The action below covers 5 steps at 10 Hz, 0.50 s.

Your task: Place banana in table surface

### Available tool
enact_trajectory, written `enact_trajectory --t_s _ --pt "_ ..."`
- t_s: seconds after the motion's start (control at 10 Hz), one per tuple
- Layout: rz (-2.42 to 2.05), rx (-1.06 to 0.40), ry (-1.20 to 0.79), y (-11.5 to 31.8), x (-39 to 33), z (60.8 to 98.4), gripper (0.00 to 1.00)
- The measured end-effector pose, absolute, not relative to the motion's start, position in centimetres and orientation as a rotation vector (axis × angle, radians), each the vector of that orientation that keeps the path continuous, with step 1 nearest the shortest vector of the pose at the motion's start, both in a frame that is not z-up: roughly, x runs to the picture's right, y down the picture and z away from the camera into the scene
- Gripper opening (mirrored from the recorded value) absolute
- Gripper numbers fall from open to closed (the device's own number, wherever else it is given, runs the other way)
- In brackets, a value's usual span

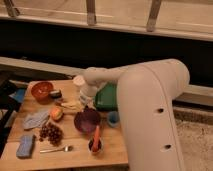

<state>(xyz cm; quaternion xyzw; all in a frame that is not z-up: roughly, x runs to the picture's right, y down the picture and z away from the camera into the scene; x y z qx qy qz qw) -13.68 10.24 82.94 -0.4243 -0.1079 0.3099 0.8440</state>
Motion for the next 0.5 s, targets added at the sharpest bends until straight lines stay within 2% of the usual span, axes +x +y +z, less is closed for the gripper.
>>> enact_trajectory --t_s 0.2,0.4,0.5 --pt "0.632 -0.887 -0.242 9.7 -14.6 82.6 0.53" --pt "0.604 -0.899 -0.251 9.6 -15.5 82.6 0.69" --pt "0.592 -0.905 -0.254 9.7 -16.0 82.6 0.70"
